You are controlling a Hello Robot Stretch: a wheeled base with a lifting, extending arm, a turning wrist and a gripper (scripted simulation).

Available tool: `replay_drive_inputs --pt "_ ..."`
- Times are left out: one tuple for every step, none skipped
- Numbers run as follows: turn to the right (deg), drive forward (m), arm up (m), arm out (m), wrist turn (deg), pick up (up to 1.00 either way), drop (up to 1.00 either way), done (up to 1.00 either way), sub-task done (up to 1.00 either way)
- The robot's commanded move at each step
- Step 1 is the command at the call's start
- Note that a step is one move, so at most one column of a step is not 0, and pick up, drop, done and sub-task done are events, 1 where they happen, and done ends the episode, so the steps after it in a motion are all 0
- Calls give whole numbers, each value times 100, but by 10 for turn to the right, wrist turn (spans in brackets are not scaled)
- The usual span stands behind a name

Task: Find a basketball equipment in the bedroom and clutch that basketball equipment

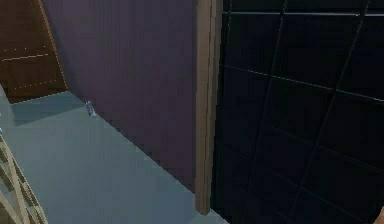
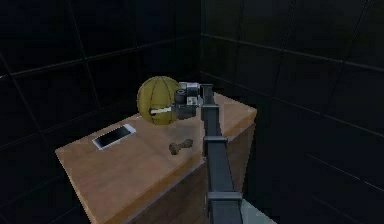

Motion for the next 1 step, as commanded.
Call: replay_drive_inputs --pt "0 0 0 0 0 100 0 0 0"
